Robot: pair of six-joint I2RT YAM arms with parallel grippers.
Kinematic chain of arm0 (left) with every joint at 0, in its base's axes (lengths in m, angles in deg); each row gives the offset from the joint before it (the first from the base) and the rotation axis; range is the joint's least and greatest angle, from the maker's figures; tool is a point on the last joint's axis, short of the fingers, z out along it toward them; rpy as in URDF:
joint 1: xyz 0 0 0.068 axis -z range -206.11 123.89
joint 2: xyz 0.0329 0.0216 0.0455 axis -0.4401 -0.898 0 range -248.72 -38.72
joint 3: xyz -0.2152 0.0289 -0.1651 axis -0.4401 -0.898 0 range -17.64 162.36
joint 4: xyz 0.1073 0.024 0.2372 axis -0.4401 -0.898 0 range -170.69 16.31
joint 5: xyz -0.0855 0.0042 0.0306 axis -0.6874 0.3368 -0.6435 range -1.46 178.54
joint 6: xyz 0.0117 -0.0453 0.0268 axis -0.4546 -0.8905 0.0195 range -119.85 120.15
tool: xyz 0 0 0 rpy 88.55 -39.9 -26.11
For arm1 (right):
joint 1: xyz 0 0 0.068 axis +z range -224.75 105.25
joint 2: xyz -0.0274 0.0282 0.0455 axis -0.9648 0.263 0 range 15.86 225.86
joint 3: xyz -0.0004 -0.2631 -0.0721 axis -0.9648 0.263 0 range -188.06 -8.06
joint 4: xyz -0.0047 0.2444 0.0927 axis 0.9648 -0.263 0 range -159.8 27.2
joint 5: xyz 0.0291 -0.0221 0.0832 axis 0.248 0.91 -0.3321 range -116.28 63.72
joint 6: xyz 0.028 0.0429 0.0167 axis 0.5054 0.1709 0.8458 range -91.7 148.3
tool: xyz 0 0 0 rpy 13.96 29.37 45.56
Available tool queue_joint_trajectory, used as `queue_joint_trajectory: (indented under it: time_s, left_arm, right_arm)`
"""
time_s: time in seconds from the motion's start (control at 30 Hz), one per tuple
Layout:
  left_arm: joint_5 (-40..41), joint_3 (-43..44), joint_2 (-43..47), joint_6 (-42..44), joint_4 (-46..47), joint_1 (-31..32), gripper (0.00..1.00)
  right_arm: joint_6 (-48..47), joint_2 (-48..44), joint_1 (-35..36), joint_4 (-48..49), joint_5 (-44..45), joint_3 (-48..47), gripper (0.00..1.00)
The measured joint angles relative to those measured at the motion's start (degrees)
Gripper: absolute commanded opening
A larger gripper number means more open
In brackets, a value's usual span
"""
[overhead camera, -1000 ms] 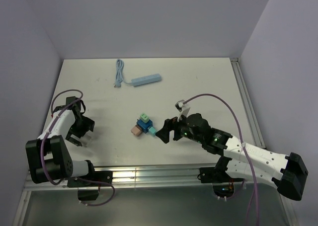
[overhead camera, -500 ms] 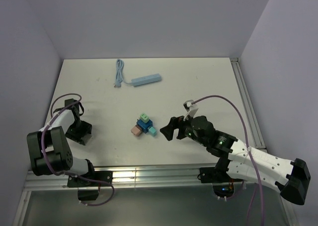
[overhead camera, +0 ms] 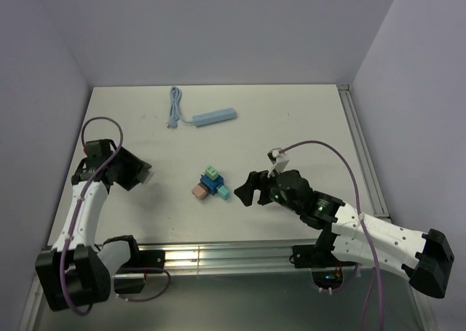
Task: Insert the plug
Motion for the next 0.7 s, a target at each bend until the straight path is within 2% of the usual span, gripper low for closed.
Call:
queue_joint_trajectory:
  time_s: [0.17, 0.33, 0.5, 0.7]
  left_arm:
    - [-10.36, -0.24, 9.46, 0.15, 9.4, 4.74, 0.0]
    - [-14.45, -0.81, 11.82, -3.13, 18.47, 15.41, 0.0]
    - [-14.91, -2.51, 13.77, -10.8, 26.86, 25.51, 0.0]
    - [-12.22, -7.02, 17.22, -22.08, 35.76, 32.89, 0.0]
  right_arm:
    - [1.4, 0.37, 0.0, 4.02, -5.46, 0.15, 0.95]
    - [1.6, 0.39, 0.44, 7.34, -6.84, 0.09, 0.89]
    - [-0.59, 0.48, 4.61, 13.49, -1.77, 0.13, 0.84]
    - [-4.9, 4.9, 12.59, 25.92, 6.51, 0.98, 0.84]
